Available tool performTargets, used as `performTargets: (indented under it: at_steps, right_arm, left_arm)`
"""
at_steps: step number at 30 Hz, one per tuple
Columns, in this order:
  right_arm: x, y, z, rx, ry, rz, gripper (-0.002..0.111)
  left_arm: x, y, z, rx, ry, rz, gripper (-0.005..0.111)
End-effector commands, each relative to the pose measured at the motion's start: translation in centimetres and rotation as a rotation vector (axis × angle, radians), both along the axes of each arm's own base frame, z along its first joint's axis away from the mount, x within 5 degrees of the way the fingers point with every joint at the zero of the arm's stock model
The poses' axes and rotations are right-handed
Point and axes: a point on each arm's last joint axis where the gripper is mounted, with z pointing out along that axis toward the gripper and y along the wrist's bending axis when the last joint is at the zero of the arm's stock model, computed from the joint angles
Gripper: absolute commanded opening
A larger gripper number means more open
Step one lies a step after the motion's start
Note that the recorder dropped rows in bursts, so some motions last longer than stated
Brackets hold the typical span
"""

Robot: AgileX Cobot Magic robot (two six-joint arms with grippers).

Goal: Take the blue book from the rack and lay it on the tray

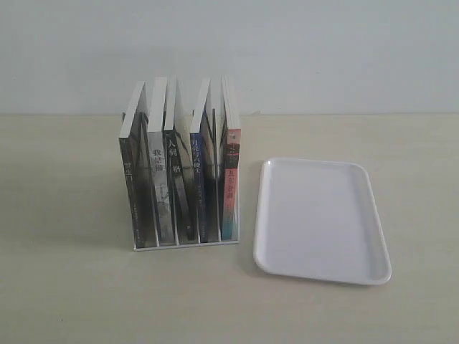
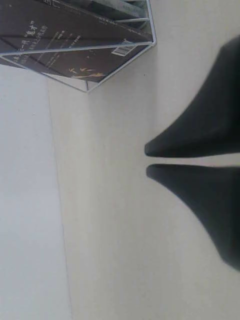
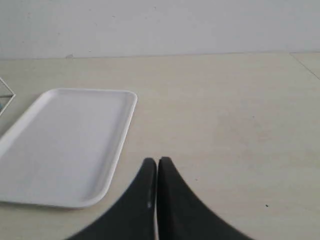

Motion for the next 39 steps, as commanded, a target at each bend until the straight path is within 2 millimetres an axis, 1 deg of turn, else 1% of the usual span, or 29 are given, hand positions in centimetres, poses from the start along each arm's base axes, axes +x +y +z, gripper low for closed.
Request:
performTargets:
  at_steps: [1, 4, 9, 17, 21, 23, 27, 28, 29, 30, 31, 32, 33, 34, 35, 37, 38, 39]
  right_arm:
    - [0.0, 0.0, 0.2, -0.012, -0.018, -0.002, 0.0]
    - [0.0, 0.0, 0.3, -0.012, -0.032, -0.002, 0.0]
    - [0.2, -0.1, 0.9, -0.01, -0.105, -0.006, 0.0]
    - [0.2, -0.1, 1.2, -0.01, -0.129, -0.007, 0.0]
    - [0.2, -0.1, 1.9, -0.006, -0.21, -0.011, 0.0]
    - [0.3, -0.1, 2.5, -0.007, -0.275, -0.014, 0.0]
    - [0.0, -0.2, 4.4, -0.001, -0.492, -0.024, 0.0]
    - [-0.2, -0.2, 5.1, 0.001, -0.566, -0.028, 0.0]
    - [-0.6, -0.3, 6.2, 0.004, -0.699, -0.034, 0.0]
    - [-0.7, -0.3, 6.5, 0.005, -0.721, -0.035, 0.0]
    - [-1.2, -0.3, 8.3, 0.008, -0.736, -0.033, 0.0]
    - [-1.2, -0.3, 9.3, 0.008, -0.713, -0.031, 0.0]
    - [-1.0, -0.2, 11.1, 0.005, -0.629, -0.025, 0.0]
    - [-0.7, -0.2, 12.1, 0.004, -0.567, -0.021, 0.0]
    - [0.2, -0.1, 13.7, -0.008, -0.398, -0.011, 0.0]
    - [2.1, 0.0, 14.9, -0.015, -0.154, 0.0, 0.0]
    - [3.2, 0.1, 15.3, -0.017, -0.077, 0.003, 0.0]
    - [4.2, 0.1, 15.7, -0.015, -0.054, 0.003, 0.0]
  left_arm:
    - [0.0, 0.0, 0.3, -0.001, -0.022, 0.002, 0.005]
    - [0.0, 0.0, 0.3, -0.001, -0.022, 0.002, 0.005]
    - [0.0, 0.0, 0.3, -0.001, -0.022, 0.002, 0.005]
    - [0.0, 0.0, 0.3, -0.001, -0.022, 0.002, 0.005]
    - [0.0, 0.0, 0.3, -0.001, -0.022, 0.002, 0.005]
    - [0.0, 0.0, 0.3, -0.001, -0.022, 0.002, 0.005]
    - [0.0, 0.0, 0.3, -0.001, -0.022, 0.002, 0.005]
    - [0.0, 0.0, 0.3, -0.001, -0.022, 0.002, 0.005]
    - [0.0, 0.0, 0.3, -0.001, -0.022, 0.002, 0.005]
    - [0.0, 0.0, 0.3, -0.001, -0.022, 0.002, 0.005]
    - [0.0, 0.0, 0.3, -0.001, -0.022, 0.002, 0.005]
    - [0.0, 0.0, 0.3, -0.001, -0.022, 0.002, 0.005]
    - [0.0, 0.0, 0.3, -0.001, -0.022, 0.002, 0.005]
    - [0.0, 0.0, 0.3, -0.001, -0.022, 0.002, 0.005]
    - [0.0, 0.0, 0.3, -0.001, -0.022, 0.002, 0.005]
    - [0.0, 0.0, 0.3, -0.001, -0.022, 0.002, 0.005]
    - [0.0, 0.0, 0.3, -0.001, -0.022, 0.002, 0.005]
    - [0.0, 0.0, 0.3, -0.001, -0.022, 0.002, 0.005]
